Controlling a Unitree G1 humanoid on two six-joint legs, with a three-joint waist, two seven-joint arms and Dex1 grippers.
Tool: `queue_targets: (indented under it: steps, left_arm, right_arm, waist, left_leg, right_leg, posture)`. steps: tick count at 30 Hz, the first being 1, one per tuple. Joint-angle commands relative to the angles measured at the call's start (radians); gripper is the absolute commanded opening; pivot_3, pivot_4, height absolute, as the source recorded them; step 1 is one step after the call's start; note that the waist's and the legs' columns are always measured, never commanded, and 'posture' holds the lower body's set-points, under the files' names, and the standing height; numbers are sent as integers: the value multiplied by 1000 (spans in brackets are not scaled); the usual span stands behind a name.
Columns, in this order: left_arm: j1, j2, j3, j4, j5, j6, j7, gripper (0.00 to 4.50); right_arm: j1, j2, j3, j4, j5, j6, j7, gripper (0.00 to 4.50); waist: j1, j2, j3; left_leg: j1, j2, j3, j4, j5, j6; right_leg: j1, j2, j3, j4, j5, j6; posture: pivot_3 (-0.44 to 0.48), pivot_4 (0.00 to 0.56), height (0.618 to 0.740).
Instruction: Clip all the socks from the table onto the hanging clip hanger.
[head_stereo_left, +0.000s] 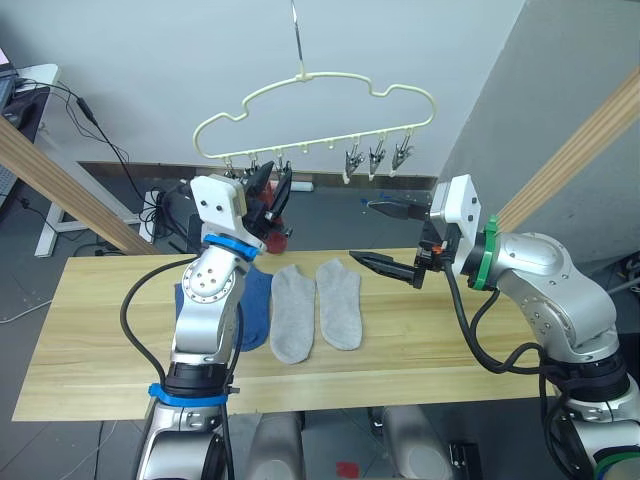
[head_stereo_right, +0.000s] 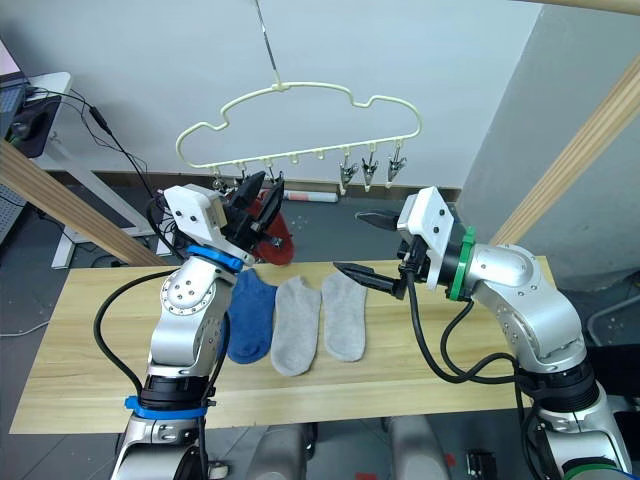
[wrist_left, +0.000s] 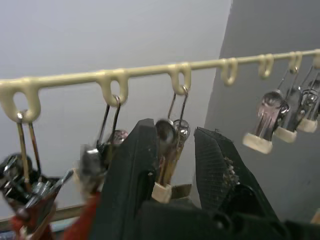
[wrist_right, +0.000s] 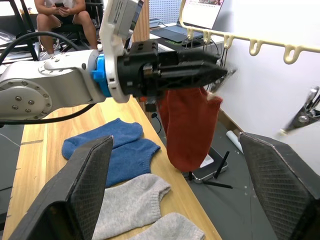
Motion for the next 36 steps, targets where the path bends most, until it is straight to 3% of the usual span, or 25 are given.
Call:
queue_targets:
  steps: [1, 36]
  left_arm:
    - [8, 6, 3, -66, -5, -33, -5, 1490]
    - [-60, -35, -4, -13, 14, 83, 63, 1490]
  right_arm:
    - [3, -3, -3, -55, -2, -26, 3, 4176]
    - [-66, 0, -14, -6, 34, -26, 75, 4176]
  waist:
    - [0, 0, 0]
    - [0, 0, 0]
  left_leg:
    - [0, 0, 0, 0, 0, 0]
    - [0, 0, 0, 0, 0, 0]
  right_leg:
    - [0, 0, 0, 0, 0, 0]
    - [0, 0, 0, 0, 0, 0]
  posture:
    - [-73, 310, 735]
    - [-79, 300, 735]
